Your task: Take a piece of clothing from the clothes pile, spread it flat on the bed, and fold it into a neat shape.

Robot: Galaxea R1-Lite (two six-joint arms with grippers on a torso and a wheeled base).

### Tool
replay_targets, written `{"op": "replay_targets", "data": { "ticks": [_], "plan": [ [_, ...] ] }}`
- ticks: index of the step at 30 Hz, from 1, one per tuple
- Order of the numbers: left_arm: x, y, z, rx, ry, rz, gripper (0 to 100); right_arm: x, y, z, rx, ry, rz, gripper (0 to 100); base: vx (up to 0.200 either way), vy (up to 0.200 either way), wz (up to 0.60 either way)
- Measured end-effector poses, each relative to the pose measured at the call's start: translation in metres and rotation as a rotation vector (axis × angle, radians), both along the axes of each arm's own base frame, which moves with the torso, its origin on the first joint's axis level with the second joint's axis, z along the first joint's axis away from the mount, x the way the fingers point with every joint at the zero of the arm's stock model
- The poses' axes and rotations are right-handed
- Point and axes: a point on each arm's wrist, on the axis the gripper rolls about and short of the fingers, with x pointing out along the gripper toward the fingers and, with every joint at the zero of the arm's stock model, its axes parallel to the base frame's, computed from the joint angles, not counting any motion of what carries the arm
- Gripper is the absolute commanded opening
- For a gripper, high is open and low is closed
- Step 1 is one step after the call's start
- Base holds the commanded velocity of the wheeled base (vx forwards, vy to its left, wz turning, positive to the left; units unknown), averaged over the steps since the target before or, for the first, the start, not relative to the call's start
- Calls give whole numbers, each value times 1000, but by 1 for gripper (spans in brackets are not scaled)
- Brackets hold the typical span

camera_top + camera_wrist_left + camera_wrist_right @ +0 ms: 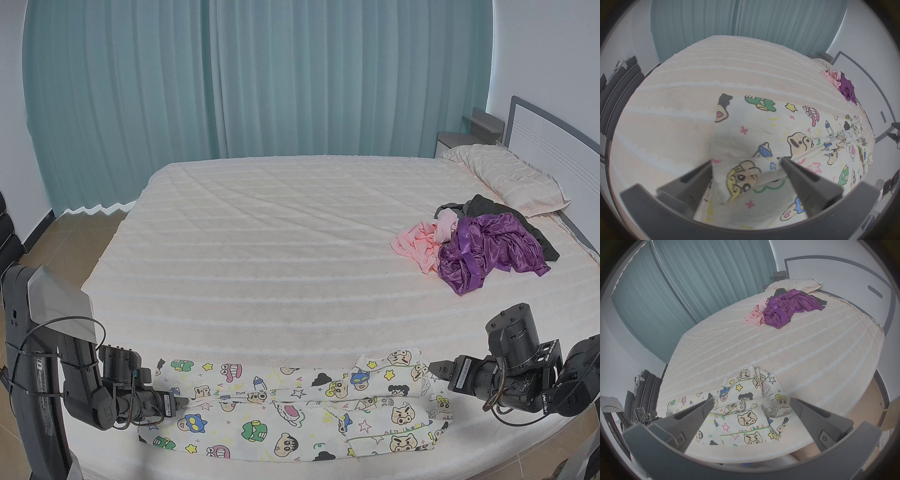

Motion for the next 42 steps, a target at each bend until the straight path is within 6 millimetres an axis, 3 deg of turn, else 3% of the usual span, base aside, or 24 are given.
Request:
{"op": "replay_targets", "data": {
  "ticks": [12,18,33,42],
  "plan": [
    [1,1,-1,14,0,12,0,-1,0,-1,-4,6,4,100,0,0,0],
    [2,10,5,0,-18,41,0,-2,0,-2,-4,7,3,100,0,0,0],
    [-6,60,33,-81,-70,172,0,-2,0,-2,-4,6,2,100,0,0,0],
    [-10,115,54,-127,-57,334,0,-2,0,-2,-4,6,2,100,0,0,0]
  ]
}}
